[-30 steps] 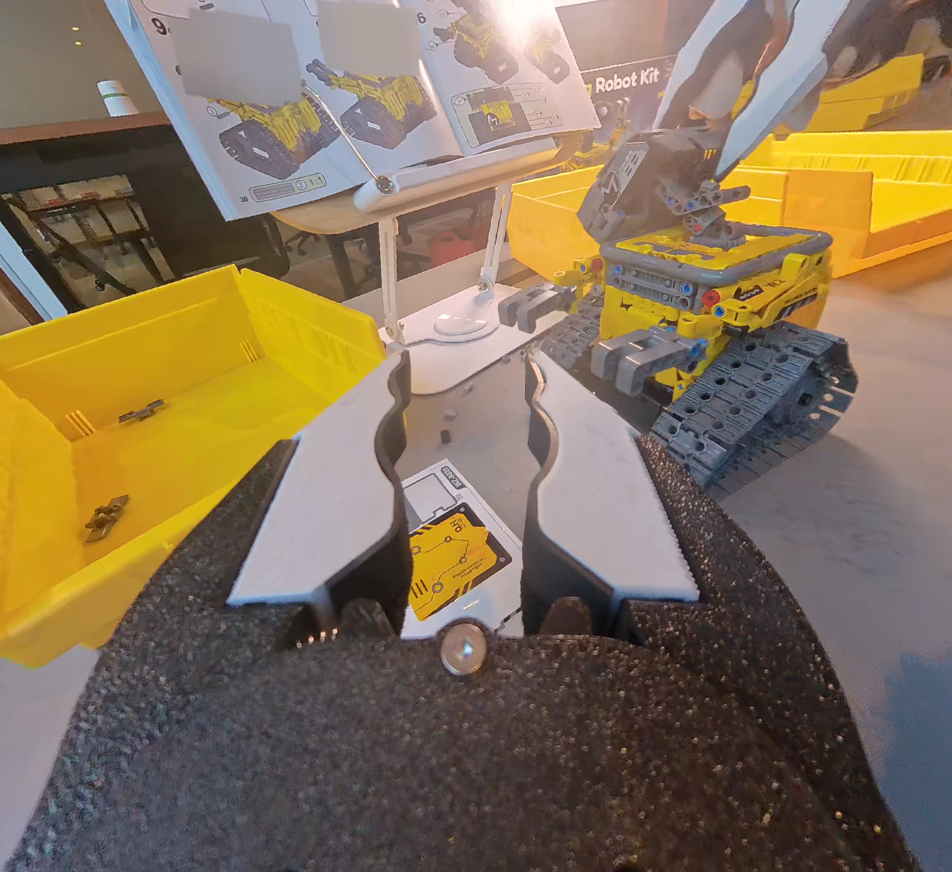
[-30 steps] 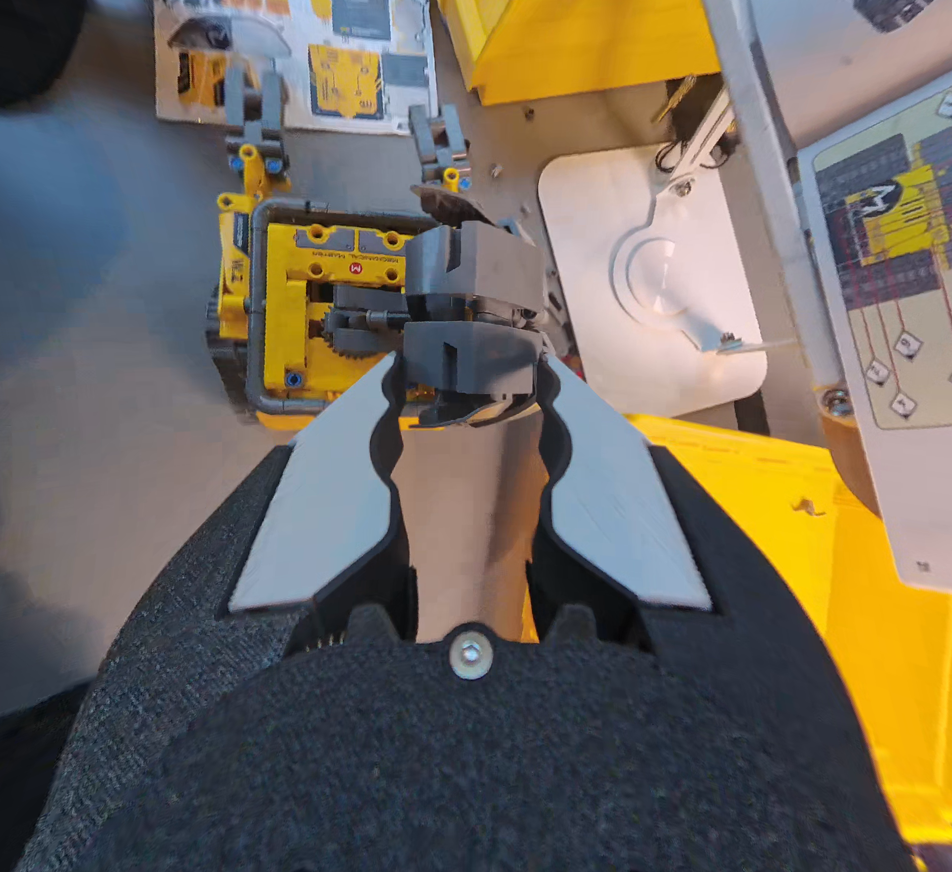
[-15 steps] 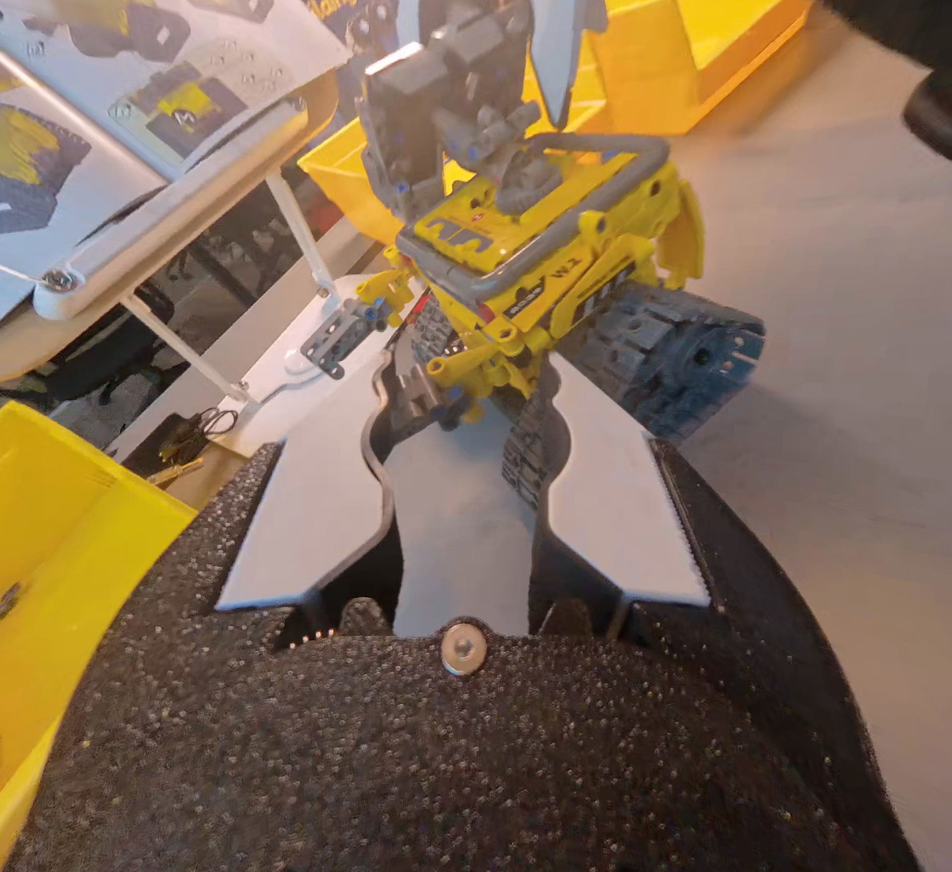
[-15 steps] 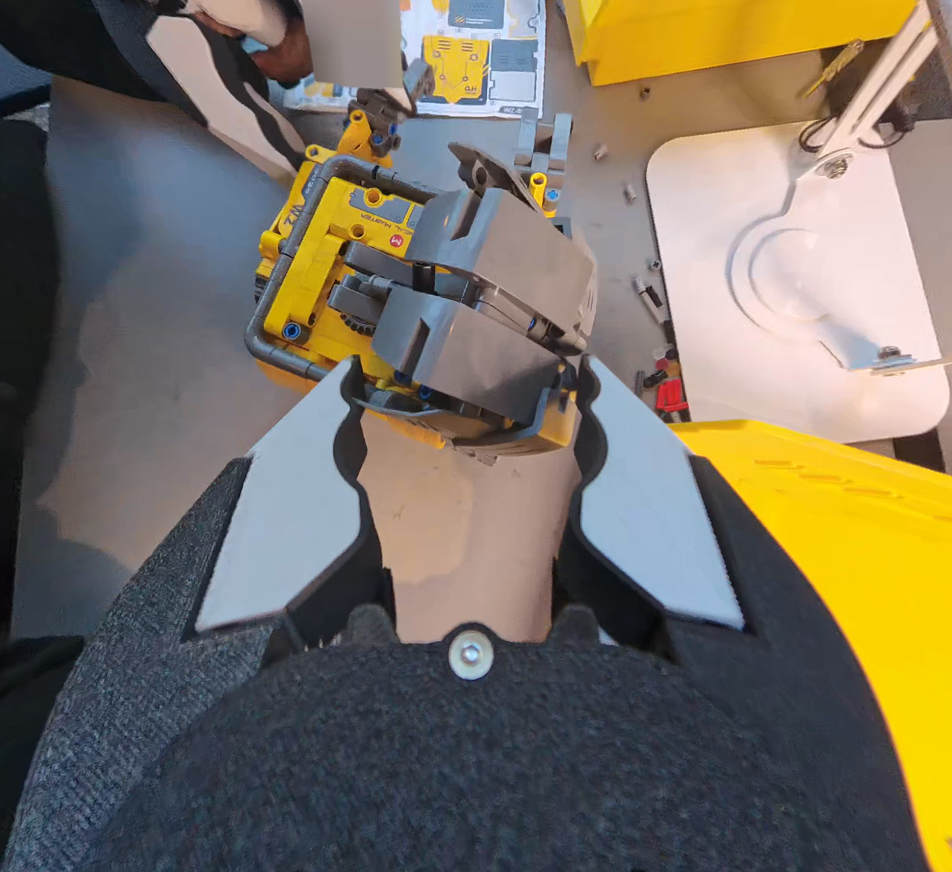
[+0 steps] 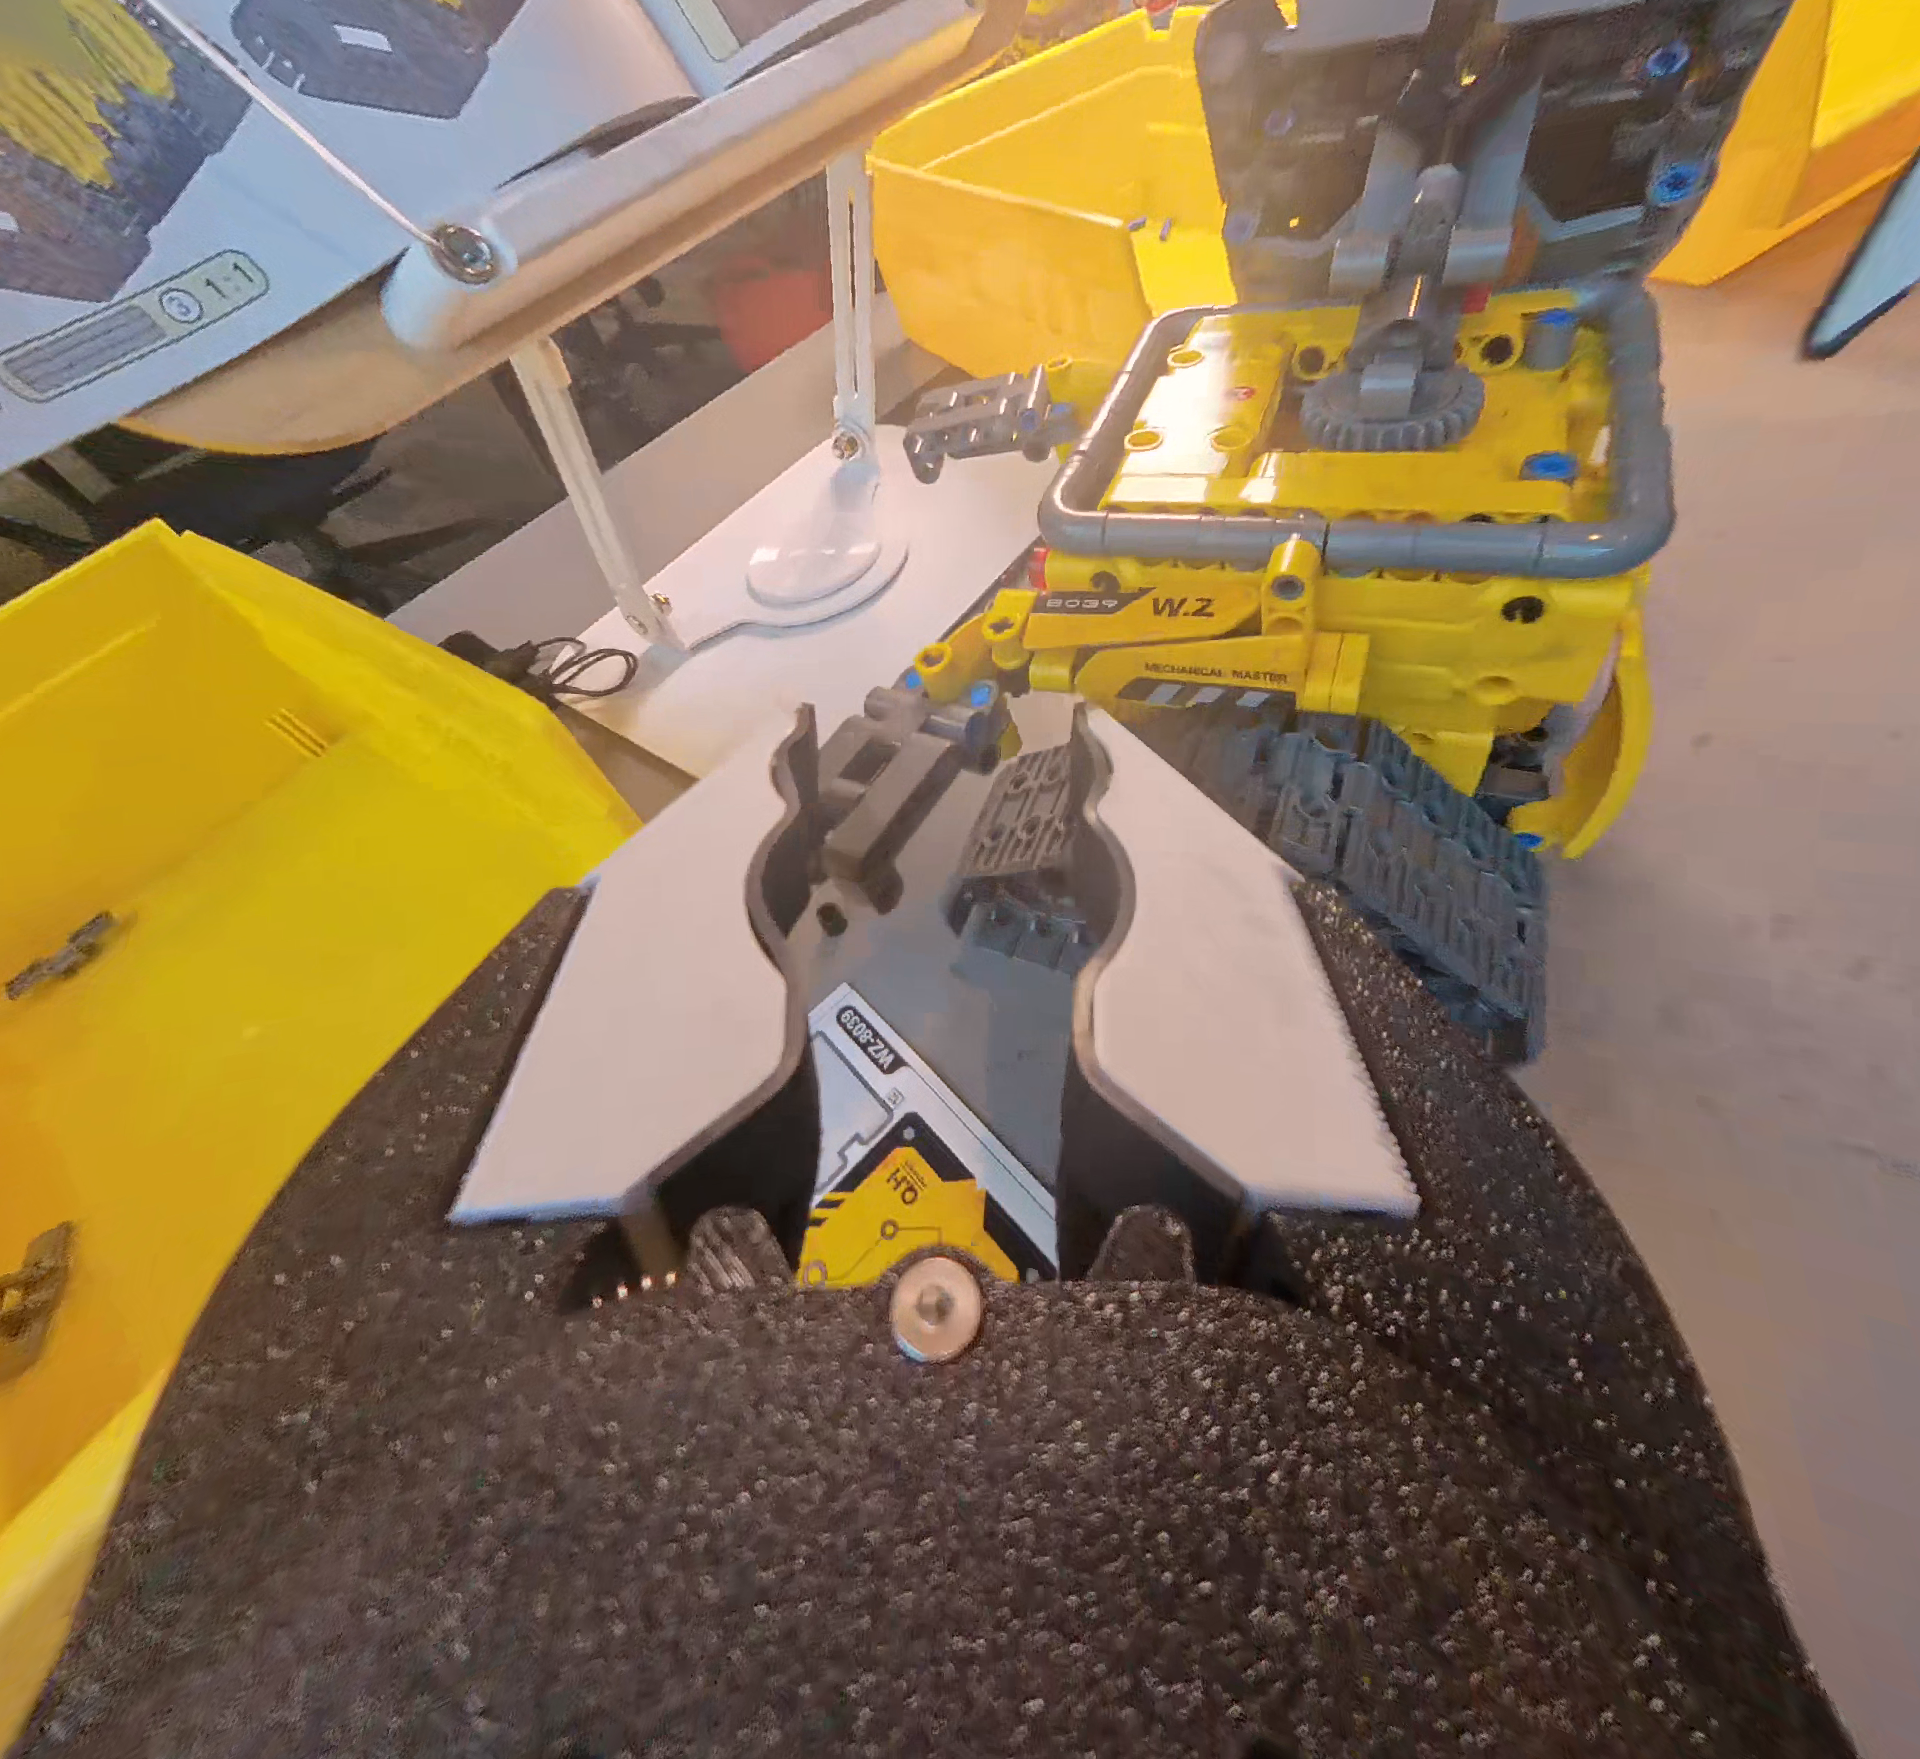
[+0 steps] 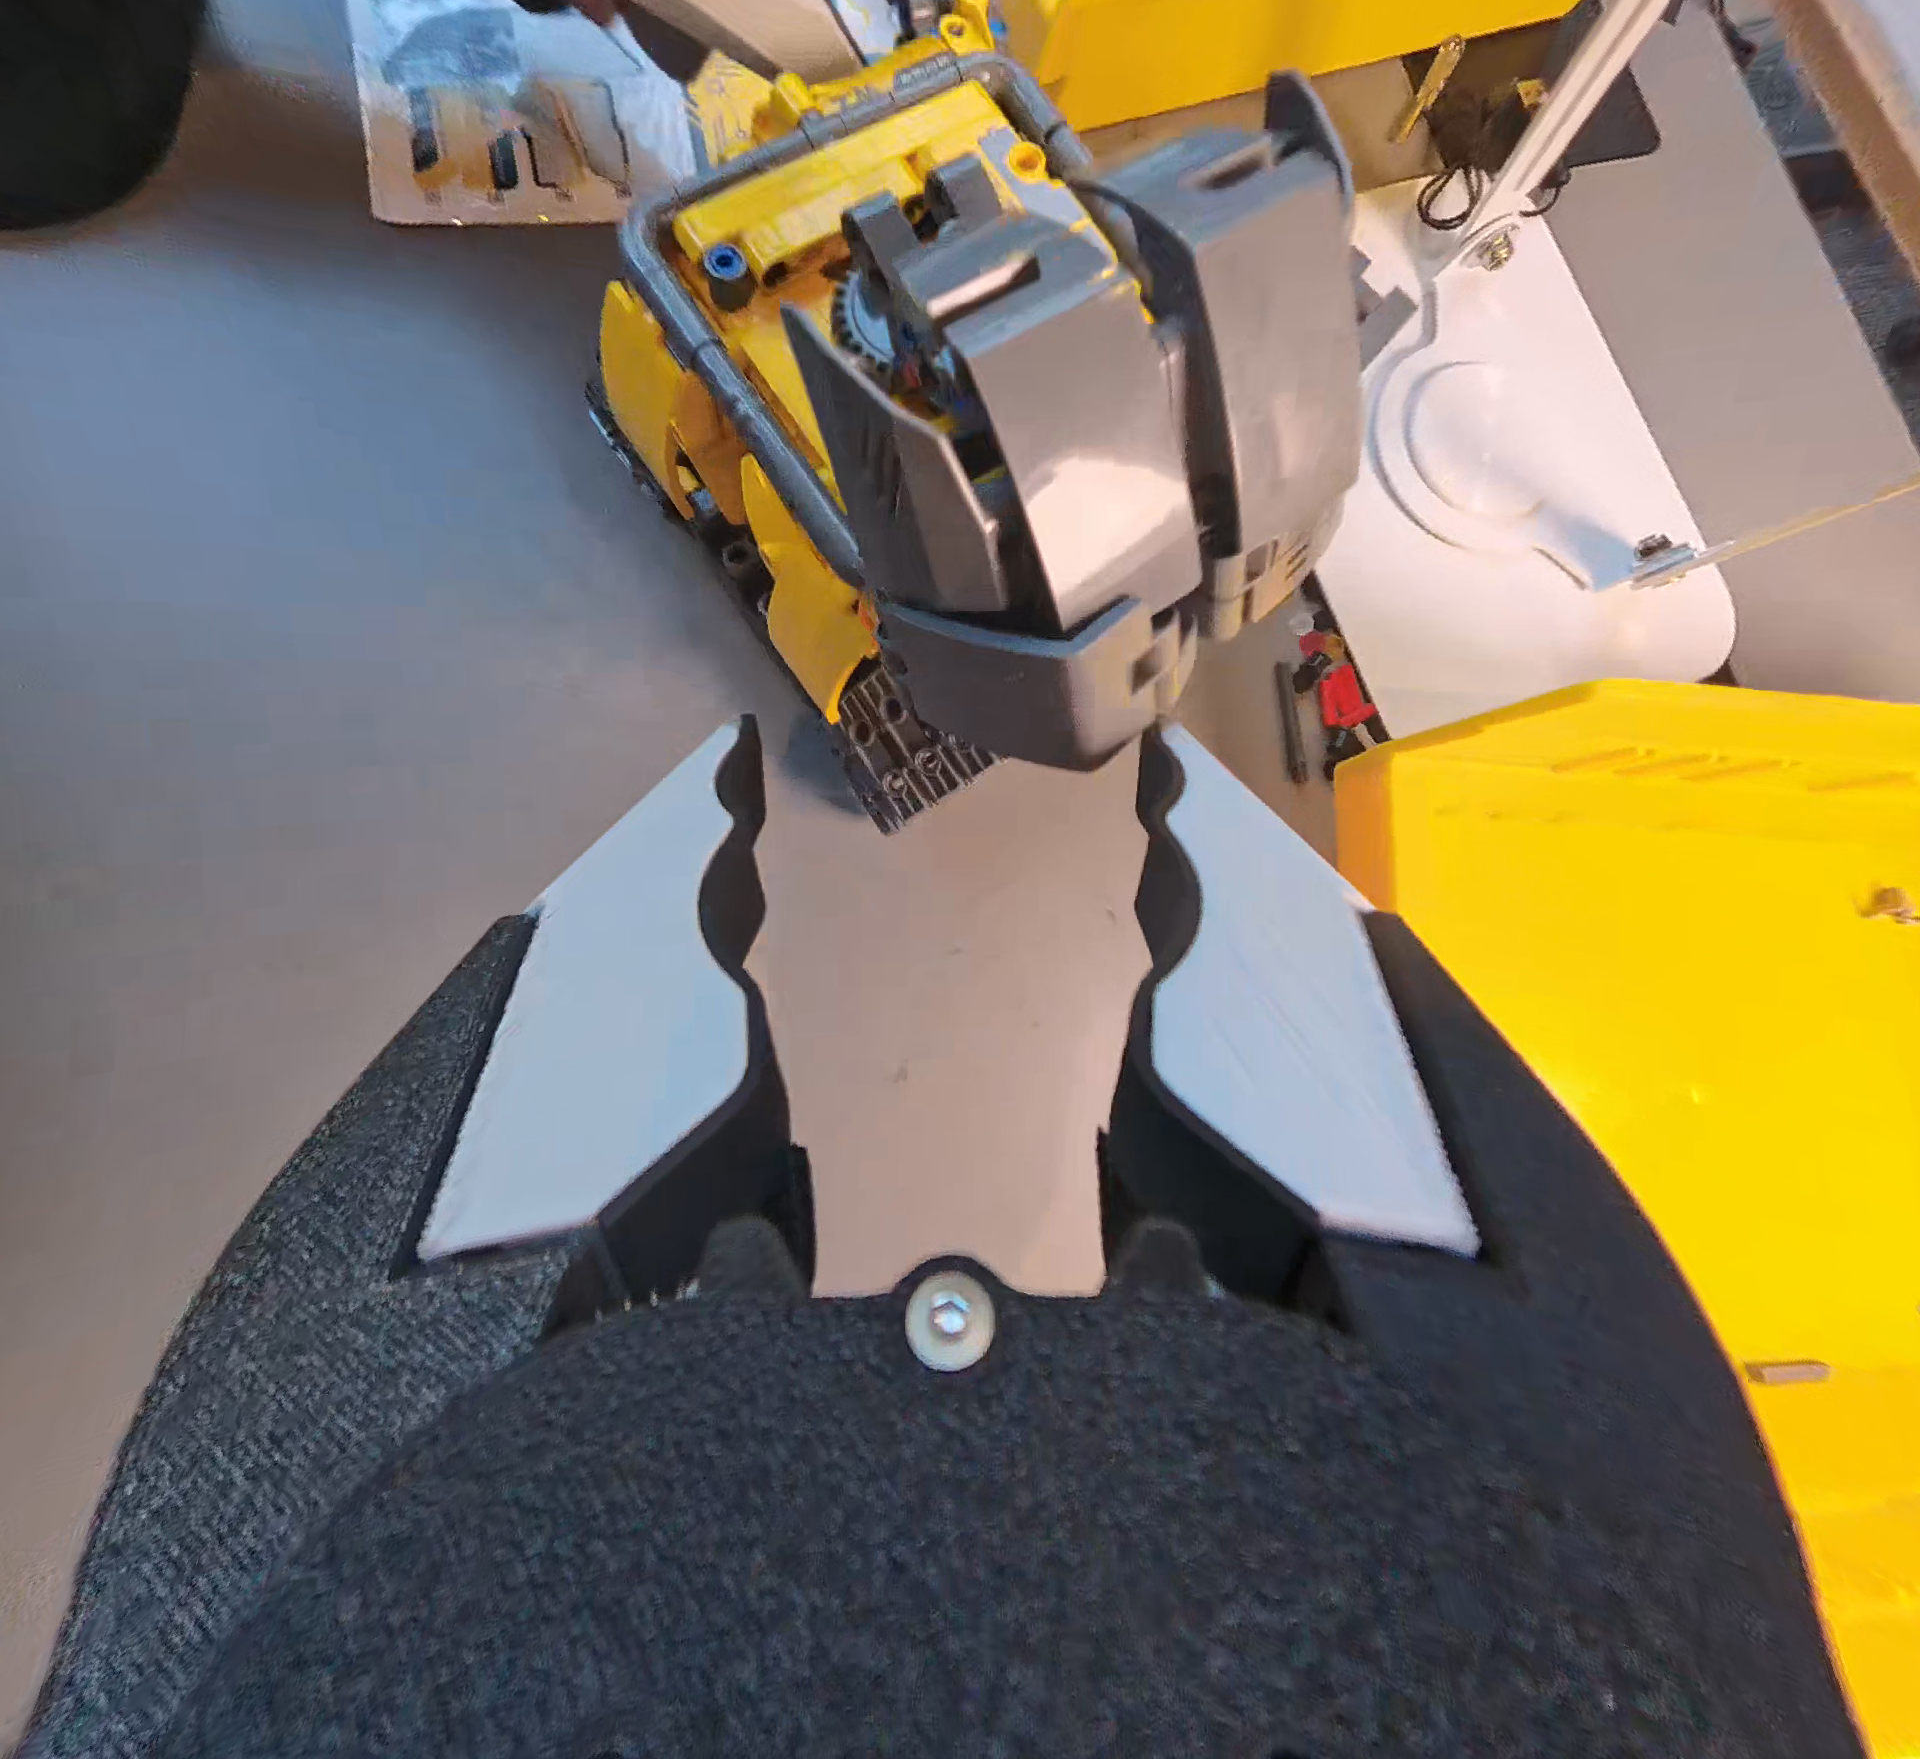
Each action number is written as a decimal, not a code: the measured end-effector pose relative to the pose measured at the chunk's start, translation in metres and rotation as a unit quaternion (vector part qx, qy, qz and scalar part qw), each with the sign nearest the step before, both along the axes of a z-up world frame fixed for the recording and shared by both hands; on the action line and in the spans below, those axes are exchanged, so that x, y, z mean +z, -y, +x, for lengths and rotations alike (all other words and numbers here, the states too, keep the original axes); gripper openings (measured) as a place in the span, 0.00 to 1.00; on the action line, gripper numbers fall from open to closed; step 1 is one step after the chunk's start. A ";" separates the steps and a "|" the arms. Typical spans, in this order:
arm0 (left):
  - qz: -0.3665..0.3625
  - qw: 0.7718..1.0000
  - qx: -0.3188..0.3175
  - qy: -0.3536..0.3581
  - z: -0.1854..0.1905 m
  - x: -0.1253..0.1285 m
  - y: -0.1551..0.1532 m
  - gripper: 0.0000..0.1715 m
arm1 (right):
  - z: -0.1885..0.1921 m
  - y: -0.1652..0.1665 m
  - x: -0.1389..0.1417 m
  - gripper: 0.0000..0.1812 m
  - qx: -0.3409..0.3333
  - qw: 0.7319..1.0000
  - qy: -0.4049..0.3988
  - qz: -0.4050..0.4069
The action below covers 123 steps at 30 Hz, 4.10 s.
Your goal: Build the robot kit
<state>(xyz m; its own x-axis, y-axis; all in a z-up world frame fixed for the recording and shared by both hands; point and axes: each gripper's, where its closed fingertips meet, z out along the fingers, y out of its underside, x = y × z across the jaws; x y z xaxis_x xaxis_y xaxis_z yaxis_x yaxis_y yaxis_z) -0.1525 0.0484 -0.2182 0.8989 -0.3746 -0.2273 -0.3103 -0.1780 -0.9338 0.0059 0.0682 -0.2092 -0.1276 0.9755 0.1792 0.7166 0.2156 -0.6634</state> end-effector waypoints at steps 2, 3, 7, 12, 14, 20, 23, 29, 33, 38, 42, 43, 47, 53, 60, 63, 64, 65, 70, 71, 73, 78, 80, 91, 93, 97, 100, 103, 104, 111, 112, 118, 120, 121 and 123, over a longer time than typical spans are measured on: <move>0.000 1.000 -0.008 0.015 0.000 0.001 0.009 0.29 | -0.002 -0.003 -0.013 0.39 -0.002 1.000 -0.007 0.010; 0.000 1.000 -0.014 0.018 0.001 0.001 0.014 0.30 | -0.004 -0.004 -0.019 0.38 -0.004 1.000 -0.014 0.012; -0.012 0.998 -0.031 0.046 0.009 0.002 0.027 0.37 | -0.015 -0.002 -0.032 0.35 -0.012 0.998 -0.065 -0.002; -0.004 0.998 -0.019 0.065 0.000 0.006 0.027 0.34 | -0.019 -0.002 -0.032 0.36 0.002 0.992 -0.125 0.012; 0.003 0.998 0.005 0.063 -0.010 0.007 0.025 0.31 | -0.020 -0.002 -0.032 0.36 0.007 0.991 -0.135 0.016; -0.016 0.993 0.068 0.100 -0.036 0.002 0.020 0.27 | -0.018 -0.002 -0.030 0.33 0.013 0.988 -0.152 -0.007; -0.018 0.990 0.081 0.118 -0.040 0.002 0.020 0.27 | -0.016 -0.018 -0.030 0.31 -0.029 0.988 -0.149 -0.010; 0.006 0.985 0.049 0.165 -0.039 0.020 0.024 0.27 | -0.013 -0.018 -0.020 0.29 -0.040 0.986 -0.162 -0.020; -0.058 0.979 -0.011 0.194 -0.027 0.006 0.028 0.39 | -0.036 0.001 -0.019 0.59 -0.088 0.978 -0.171 -0.076; -0.149 0.974 -0.077 0.154 0.011 -0.033 0.031 0.46 | -0.067 0.014 -0.028 0.64 -0.147 0.967 -0.201 -0.060; -0.152 0.983 -0.078 0.064 0.030 -0.049 0.027 0.45 | -0.070 0.008 -0.029 0.59 -0.145 0.966 -0.210 -0.044; -0.150 0.985 -0.074 0.048 0.030 -0.050 0.027 0.42 | -0.068 0.006 -0.029 0.59 -0.133 0.967 -0.210 -0.047; -0.174 0.973 -0.143 0.046 0.049 -0.049 0.052 0.31 | -0.052 0.005 -0.028 0.58 -0.014 0.973 -0.216 -0.076; -0.263 0.874 -0.403 0.066 0.124 -0.046 0.141 0.25 | -0.002 -0.004 -0.035 0.52 0.052 0.972 -0.169 -0.155; -0.276 0.861 -0.420 0.075 0.122 -0.039 0.152 0.32 | 0.015 -0.053 -0.029 0.27 -0.057 0.990 -0.129 -0.023; -0.200 0.911 -0.345 0.107 0.101 -0.017 0.114 0.31 | 0.018 -0.045 -0.025 0.28 -0.052 0.990 -0.123 -0.041; -0.175 0.923 -0.321 0.119 0.093 -0.010 0.104 0.31 | 0.019 -0.034 -0.023 0.34 -0.037 0.990 -0.119 -0.073; -0.148 0.934 -0.297 0.129 0.086 -0.003 0.094 0.31 | 0.019 -0.024 -0.023 0.45 -0.029 0.989 -0.108 -0.101; -0.049 0.965 -0.206 0.154 0.057 0.024 0.064 0.30 | -0.007 -0.007 -0.045 0.67 -0.044 0.994 -0.072 -0.064; -0.039 0.969 -0.190 0.154 0.052 0.026 0.061 0.30 | -0.015 -0.008 -0.050 0.68 -0.055 0.994 -0.076 -0.052; -0.019 0.976 -0.156 0.148 0.040 0.028 0.053 0.30 | -0.024 -0.007 -0.051 0.64 -0.041 0.994 -0.095 -0.046; -0.015 0.981 -0.110 0.161 0.018 0.026 0.042 0.39 | -0.028 0.010 -0.047 0.38 0.073 0.982 -0.153 -0.079; -0.028 0.982 -0.099 0.159 0.012 0.018 0.039 0.41 | -0.028 0.011 -0.047 0.38 0.090 0.982 -0.152 -0.068; -0.047 0.956 -0.220 0.189 0.048 0.021 0.062 0.44 | 0.002 0.004 -0.044 0.34 0.124 0.971 -0.149 -0.140; -0.058 0.958 -0.218 0.178 0.052 0.014 0.061 0.45 | 0.006 -0.028 -0.039 0.35 0.052 0.978 -0.156 -0.126; -0.068 0.959 -0.225 0.159 0.060 0.007 0.062 0.45 | 0.020 -0.030 -0.031 0.39 0.043 0.982 -0.145 -0.113; -0.081 0.959 -0.229 0.147 0.065 0.001 0.063 0.48 | 0.025 -0.020 -0.045 0.52 0.052 0.989 -0.102 -0.089; -0.102 0.957 -0.240 0.126 0.072 -0.009 0.066 0.54 | 0.013 -0.002 -0.055 0.67 0.057 0.990 -0.078 -0.102; -0.107 0.960 -0.233 0.109 0.072 -0.015 0.065 0.55 | 0.007 0.003 -0.056 0.70 0.057 0.990 -0.076 -0.106; -0.119 0.980 -0.160 -0.013 0.060 -0.044 0.047 0.51 | -0.019 0.010 -0.056 0.58 0.057 0.986 -0.119 -0.098; -0.127 0.978 -0.164 -0.026 0.060 -0.048 0.049 0.51 | -0.019 0.013 -0.055 0.56 0.071 0.984 -0.127 -0.107; -0.144 0.973 -0.170 -0.055 0.051 -0.054 0.060 0.39 | -0.021 0.024 -0.041 0.41 0.127 0.965 -0.163 -0.159; -0.148 0.973 -0.170 -0.048 0.051 -0.053 0.061 0.33 | -0.022 0.004 -0.042 0.48 0.083 0.972 -0.157 -0.156; -0.148 0.973 -0.173 -0.047 0.052 -0.053 0.062 0.28 | -0.021 -0.009 -0.041 0.48 0.059 0.975 -0.161 -0.140; -0.151 0.969 -0.190 -0.037 0.058 -0.053 0.065 0.20 | -0.016 -0.034 -0.035 0.42 0.007 0.979 -0.180 -0.093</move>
<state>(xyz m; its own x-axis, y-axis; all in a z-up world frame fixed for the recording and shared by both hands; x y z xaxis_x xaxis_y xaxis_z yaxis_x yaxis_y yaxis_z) -0.0941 -0.0165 -0.2714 0.6681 -0.7352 -0.1145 -0.4712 -0.2990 -0.8298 -0.0103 0.1023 -0.2439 -0.1028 0.9941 0.0350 0.4264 0.0759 -0.9013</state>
